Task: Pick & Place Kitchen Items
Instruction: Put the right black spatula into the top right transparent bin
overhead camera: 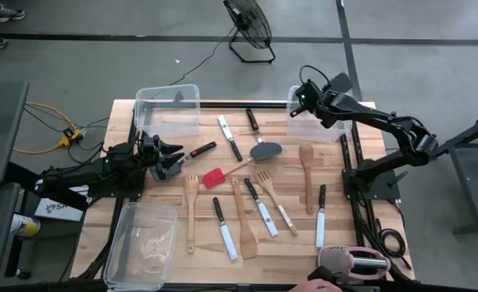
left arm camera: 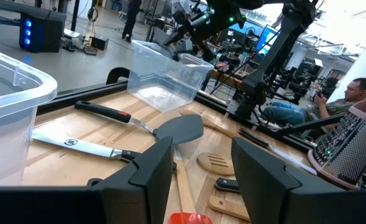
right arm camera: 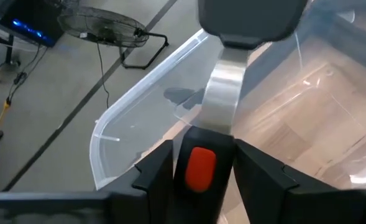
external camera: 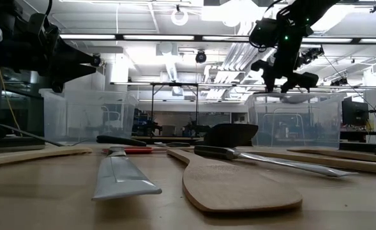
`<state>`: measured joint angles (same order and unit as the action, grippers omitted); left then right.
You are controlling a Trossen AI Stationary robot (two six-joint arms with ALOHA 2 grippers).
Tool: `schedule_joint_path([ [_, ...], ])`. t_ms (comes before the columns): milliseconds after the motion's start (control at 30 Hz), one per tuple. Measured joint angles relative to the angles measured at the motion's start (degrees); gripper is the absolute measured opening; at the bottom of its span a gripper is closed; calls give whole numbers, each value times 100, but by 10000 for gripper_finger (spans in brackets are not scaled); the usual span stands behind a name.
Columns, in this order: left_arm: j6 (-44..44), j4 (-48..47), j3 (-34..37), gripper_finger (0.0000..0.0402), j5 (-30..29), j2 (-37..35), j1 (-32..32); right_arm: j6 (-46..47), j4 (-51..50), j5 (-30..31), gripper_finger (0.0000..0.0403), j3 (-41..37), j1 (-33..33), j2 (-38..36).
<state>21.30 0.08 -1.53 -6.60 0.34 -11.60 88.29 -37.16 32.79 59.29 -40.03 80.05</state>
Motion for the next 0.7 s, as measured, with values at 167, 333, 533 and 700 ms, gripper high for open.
schedule_joint_path([
  [167, 0, -1, 0, 163, -1, 0, 0, -162, -29, 7, 162, 0, 0, 0],
  [333, 0, -1, 1, 163, 0, 1, 0, -462, -35, 30, 162, 0, 0, 0],
  [533, 0, 0, 1, 163, 0, 0, 0, -827, -215, 203, 162, -3, 0, 4],
  [700, 0, 0, 1, 163, 0, 1, -1, -1288, -263, 285, 162, -4, 30, 6],
])
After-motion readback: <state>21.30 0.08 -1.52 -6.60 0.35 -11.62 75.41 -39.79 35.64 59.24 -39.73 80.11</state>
